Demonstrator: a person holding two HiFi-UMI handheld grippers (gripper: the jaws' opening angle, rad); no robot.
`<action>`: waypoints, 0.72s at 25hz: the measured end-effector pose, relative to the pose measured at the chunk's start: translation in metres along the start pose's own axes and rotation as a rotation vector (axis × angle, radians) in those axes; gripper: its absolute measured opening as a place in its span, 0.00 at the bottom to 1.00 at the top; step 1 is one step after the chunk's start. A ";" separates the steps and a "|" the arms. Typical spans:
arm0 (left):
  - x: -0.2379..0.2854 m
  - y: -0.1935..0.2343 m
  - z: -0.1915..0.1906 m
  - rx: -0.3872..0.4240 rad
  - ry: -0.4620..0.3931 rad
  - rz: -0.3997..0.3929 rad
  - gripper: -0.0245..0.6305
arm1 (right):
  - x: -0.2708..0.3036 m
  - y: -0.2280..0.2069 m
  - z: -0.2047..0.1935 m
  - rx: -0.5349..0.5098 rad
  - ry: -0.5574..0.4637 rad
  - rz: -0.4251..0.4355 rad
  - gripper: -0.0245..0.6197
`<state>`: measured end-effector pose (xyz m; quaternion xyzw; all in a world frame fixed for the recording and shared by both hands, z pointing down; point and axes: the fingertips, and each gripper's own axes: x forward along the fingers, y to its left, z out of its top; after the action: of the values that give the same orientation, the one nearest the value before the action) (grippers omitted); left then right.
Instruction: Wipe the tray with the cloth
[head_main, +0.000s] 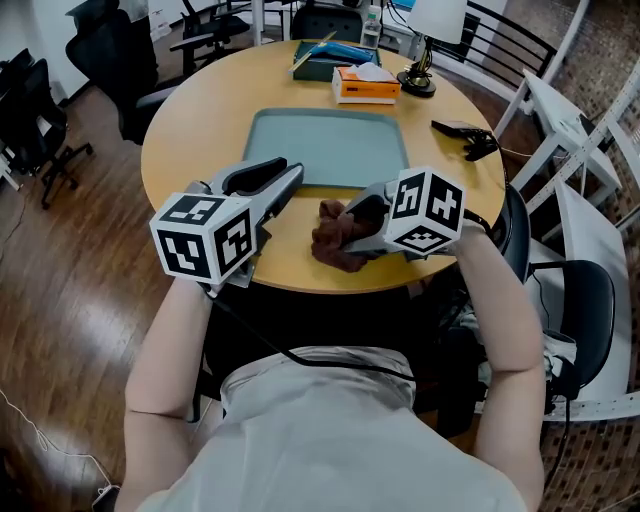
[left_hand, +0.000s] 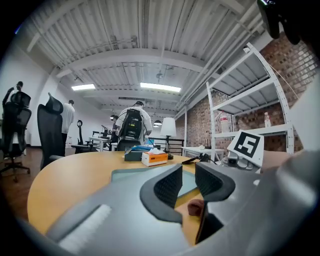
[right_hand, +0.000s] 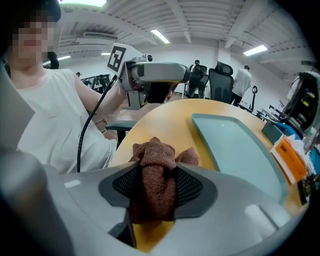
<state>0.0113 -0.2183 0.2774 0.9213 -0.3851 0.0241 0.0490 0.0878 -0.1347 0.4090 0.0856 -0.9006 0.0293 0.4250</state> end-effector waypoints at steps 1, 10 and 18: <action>0.000 0.001 -0.002 -0.006 0.002 0.001 0.17 | -0.002 0.000 0.001 -0.007 0.006 -0.008 0.31; 0.007 -0.015 -0.018 -0.029 0.000 -0.086 0.08 | -0.102 -0.062 0.023 -0.012 -0.160 -0.247 0.28; 0.025 -0.019 -0.016 -0.008 0.015 -0.118 0.07 | -0.080 -0.136 -0.040 0.107 -0.027 -0.216 0.28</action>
<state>0.0423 -0.2206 0.2940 0.9420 -0.3297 0.0264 0.0568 0.1926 -0.2528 0.3707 0.2048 -0.8891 0.0301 0.4083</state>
